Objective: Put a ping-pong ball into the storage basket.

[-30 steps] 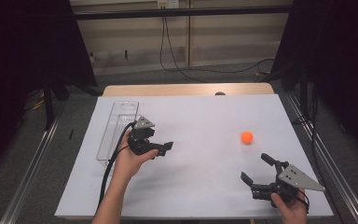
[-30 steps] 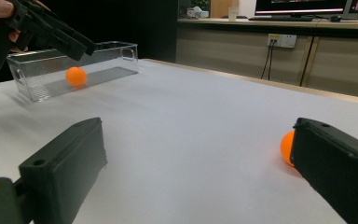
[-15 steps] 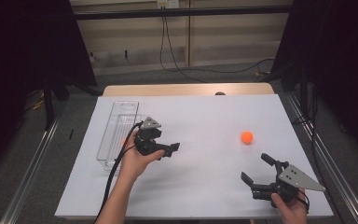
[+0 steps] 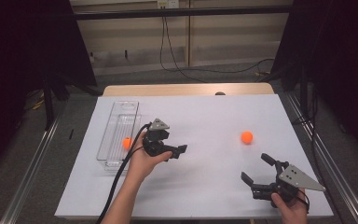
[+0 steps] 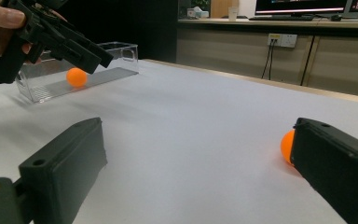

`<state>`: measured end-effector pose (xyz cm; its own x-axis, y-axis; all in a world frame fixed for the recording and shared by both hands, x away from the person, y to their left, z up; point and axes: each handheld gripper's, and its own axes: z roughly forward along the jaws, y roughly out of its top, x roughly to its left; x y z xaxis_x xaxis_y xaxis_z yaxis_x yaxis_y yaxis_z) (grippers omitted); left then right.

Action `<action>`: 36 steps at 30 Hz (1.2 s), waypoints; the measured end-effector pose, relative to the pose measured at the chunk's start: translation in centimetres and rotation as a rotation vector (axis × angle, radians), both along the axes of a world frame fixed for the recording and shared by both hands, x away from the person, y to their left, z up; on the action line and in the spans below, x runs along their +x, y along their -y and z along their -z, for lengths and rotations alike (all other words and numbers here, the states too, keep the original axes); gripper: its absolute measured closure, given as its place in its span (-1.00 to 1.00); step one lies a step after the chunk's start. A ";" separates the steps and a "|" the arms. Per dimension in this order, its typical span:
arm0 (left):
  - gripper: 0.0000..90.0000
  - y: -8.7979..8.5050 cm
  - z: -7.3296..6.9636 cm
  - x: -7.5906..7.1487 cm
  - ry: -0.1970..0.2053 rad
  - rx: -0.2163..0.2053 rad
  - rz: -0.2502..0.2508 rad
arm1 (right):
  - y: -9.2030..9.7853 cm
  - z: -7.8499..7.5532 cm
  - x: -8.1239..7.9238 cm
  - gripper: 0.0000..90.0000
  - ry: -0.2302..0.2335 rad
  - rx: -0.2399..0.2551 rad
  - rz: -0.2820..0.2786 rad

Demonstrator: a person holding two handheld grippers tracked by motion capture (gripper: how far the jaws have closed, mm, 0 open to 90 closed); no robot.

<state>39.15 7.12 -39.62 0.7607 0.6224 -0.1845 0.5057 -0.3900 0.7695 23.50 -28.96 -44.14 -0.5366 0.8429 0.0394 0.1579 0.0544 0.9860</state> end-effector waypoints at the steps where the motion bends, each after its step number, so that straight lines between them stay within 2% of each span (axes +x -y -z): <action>1: -0.73 0.1 0.0 0.0 -0.003 0.000 0.005 | 0.0 0.0 0.0 -0.94 0.000 -0.001 0.000; 20: -0.74 2.0 0.3 -0.1 0.000 -0.013 0.041 | 0.0 0.0 0.0 -0.94 -0.003 0.000 -0.002; 36: -0.76 4.1 0.6 -0.3 0.019 0.004 0.087 | -0.1 0.1 0.1 -0.94 -0.006 0.000 -0.003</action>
<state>38.87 3.01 -40.17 0.8149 0.5548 -0.1674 0.4554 -0.4345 0.7770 23.55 -28.90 -44.19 -0.5390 0.8412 0.0426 0.1636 0.0550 0.9850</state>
